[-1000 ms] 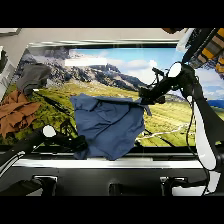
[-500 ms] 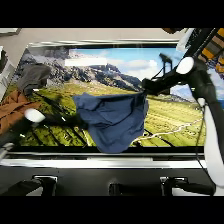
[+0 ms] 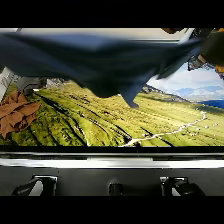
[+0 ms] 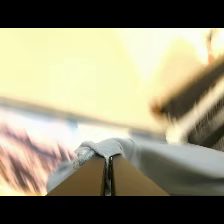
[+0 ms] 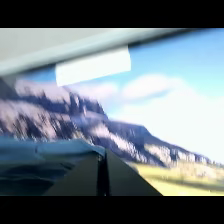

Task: Fold the clothes and pants, and hang the long-sleeved shirts on hangers.

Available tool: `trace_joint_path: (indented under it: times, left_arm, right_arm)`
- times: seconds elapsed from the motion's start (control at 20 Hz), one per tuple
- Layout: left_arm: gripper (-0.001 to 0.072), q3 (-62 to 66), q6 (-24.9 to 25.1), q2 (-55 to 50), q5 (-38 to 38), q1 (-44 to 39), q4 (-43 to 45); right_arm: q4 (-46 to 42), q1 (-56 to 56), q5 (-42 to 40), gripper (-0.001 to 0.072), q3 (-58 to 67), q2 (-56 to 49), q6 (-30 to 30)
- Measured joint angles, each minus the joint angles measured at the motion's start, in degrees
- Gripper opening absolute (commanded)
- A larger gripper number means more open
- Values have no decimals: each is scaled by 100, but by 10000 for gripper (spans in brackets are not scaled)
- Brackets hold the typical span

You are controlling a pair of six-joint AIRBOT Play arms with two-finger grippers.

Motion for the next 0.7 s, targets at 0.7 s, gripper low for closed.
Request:
trace_joint_path:
  times: [0.7]
  left_arm:
    - [18, -688, -944, -623, -1143, 494, 822]
  right_arm:
    - [-52, 0, 48, 27, -4, -1134, 1110]
